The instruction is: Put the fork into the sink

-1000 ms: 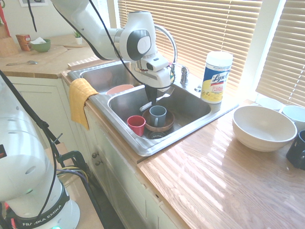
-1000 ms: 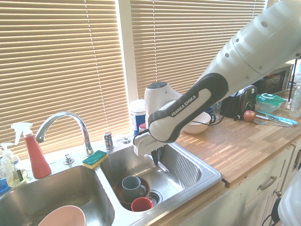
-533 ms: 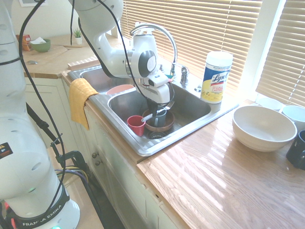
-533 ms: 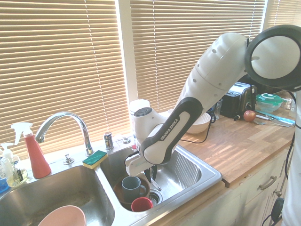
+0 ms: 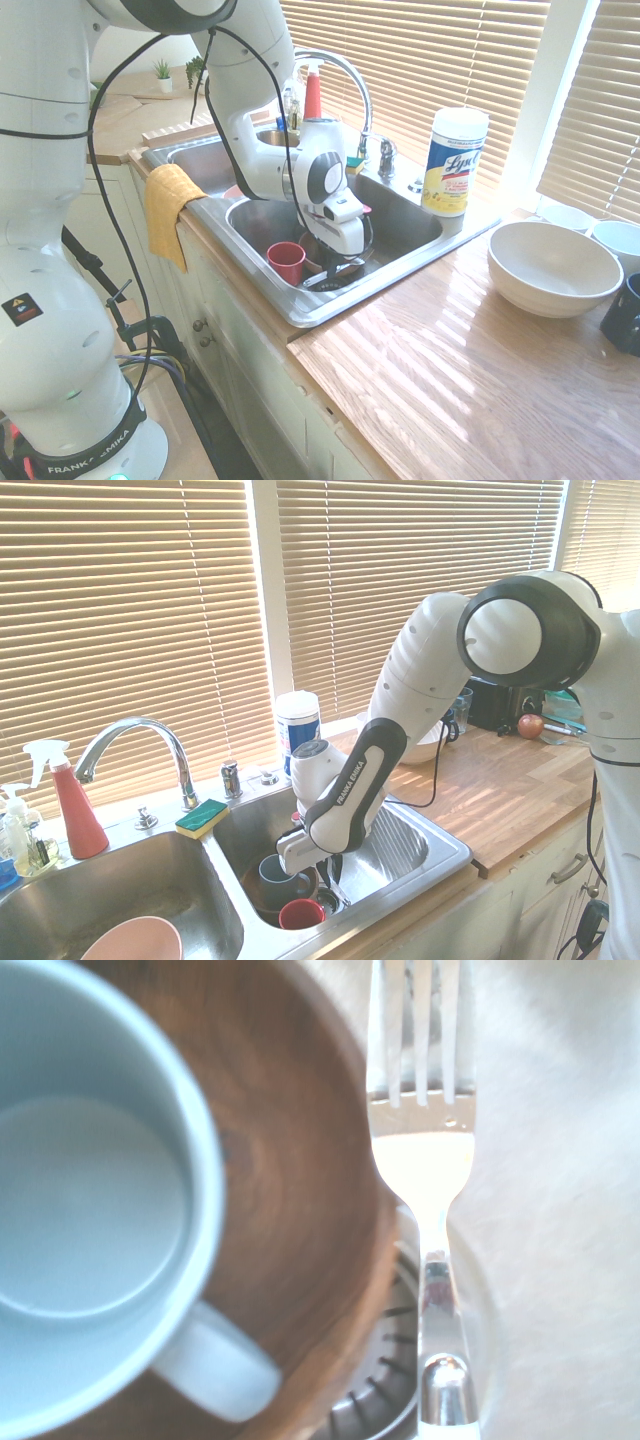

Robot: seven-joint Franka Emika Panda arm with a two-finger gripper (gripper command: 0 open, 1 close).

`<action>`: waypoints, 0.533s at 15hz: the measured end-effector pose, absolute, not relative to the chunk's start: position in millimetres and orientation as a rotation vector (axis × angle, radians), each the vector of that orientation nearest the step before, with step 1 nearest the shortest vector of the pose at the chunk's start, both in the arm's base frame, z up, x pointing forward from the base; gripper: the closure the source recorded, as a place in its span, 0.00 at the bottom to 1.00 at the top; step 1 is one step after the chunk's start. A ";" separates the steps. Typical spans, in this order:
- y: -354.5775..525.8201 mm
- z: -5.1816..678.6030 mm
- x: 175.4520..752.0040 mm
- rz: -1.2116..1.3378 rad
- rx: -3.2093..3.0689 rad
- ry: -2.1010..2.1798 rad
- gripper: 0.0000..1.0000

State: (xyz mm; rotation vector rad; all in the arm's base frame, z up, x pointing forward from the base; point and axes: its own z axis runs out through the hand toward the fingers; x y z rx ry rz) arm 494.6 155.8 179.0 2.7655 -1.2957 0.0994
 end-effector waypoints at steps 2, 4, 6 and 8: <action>158.9 168.3 492.2 0.072 2.745 -1.325 0.00; 158.3 160.6 493.3 0.060 2.732 -1.345 0.00; 159.3 157.0 495.4 0.055 2.726 -1.362 0.00; 159.9 156.3 495.8 0.052 2.725 -1.380 0.00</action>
